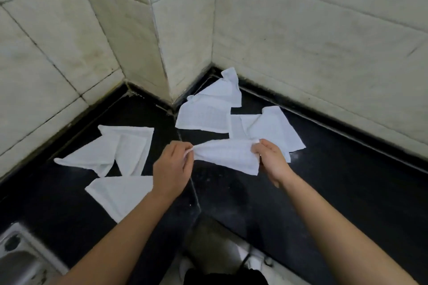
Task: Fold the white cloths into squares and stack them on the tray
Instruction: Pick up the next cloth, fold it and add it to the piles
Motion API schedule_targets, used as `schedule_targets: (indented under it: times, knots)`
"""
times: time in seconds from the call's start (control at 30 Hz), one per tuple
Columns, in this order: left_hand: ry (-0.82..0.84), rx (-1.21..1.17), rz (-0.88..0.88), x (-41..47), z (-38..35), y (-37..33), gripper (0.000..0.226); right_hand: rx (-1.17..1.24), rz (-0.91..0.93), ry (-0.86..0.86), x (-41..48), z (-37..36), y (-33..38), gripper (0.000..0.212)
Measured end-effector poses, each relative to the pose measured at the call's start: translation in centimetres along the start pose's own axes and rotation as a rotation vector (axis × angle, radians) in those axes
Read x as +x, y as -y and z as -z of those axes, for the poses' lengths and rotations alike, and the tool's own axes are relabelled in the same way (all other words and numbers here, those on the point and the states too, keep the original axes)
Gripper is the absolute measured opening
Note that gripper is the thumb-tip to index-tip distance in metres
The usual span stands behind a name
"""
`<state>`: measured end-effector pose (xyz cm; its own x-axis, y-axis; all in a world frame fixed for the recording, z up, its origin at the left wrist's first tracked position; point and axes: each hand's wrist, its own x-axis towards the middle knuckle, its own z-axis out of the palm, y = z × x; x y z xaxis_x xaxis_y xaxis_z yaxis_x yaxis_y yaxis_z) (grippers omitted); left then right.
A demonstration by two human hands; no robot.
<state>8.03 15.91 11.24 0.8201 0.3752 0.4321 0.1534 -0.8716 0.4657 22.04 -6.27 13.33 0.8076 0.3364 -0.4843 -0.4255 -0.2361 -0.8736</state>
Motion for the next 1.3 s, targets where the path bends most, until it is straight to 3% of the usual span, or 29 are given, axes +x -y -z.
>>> schedule_targets:
  times: [0.07,0.13,0.2,0.27,0.33,0.43,0.53,0.63,0.77,0.93,1.03,1.2,1.3]
  knots:
    - [0.033,-0.023,-0.094,-0.8,-2.4,-2.3,0.009,-0.008,-0.04,-0.045,-0.7,3.3,-1.5,0.012]
    - [0.193,-0.048,-0.143,-2.7,-5.4,-3.2,0.017,-0.084,-0.123,-0.095,-1.2,6.2,-4.2,0.012]
    - [0.516,-0.03,-0.186,-5.2,-8.2,-3.6,0.024,-0.276,-0.231,-0.138,-1.6,9.2,-8.2,0.018]
    - [0.894,0.09,-0.234,-7.2,-9.7,-4.0,0.025,-0.586,-0.395,-0.022,-2.5,11.2,-11.2,0.019]
    - [1.072,0.161,-0.239,-8.5,-11.1,-4.6,0.03,-0.803,-0.51,0.112,-3.4,12.8,-13.0,0.03]
    - [0.913,0.072,-0.075,-8.2,-12.3,-5.3,0.035,-0.921,-0.436,0.001,-3.5,13.8,-13.9,0.057]
    - [0.743,0.148,0.023,-6.3,-14.0,-5.5,0.037,-0.956,-0.228,-0.151,-1.7,13.5,-13.8,0.058]
    - [0.848,0.283,0.041,-5.1,-15.5,-5.5,0.059,-1.125,-0.05,-0.073,0.4,12.7,-14.0,0.062]
    - [0.856,0.383,-0.026,-4.6,-16.7,-5.8,0.067,-1.192,-0.002,-0.061,2.2,12.4,-14.1,0.044]
    - [0.778,0.376,-0.05,-3.6,-17.3,-6.2,0.03,-0.954,-0.109,-0.108,2.1,14.2,-12.6,0.018]
    - [0.582,0.198,-0.06,-0.7,-16.7,-7.5,0.017,-0.884,0.065,-0.238,1.3,16.0,-9.9,0.016]
    - [0.106,-0.039,-0.155,6.2,-13.6,-12.7,0.009,-0.84,0.436,-0.533,-1.1,18.4,-3.6,0.011]
    - [0.01,-0.096,-0.245,7.0,-12.5,-14.1,0.008,-0.882,0.53,-0.581,-3.1,18.7,-2.7,0.01]
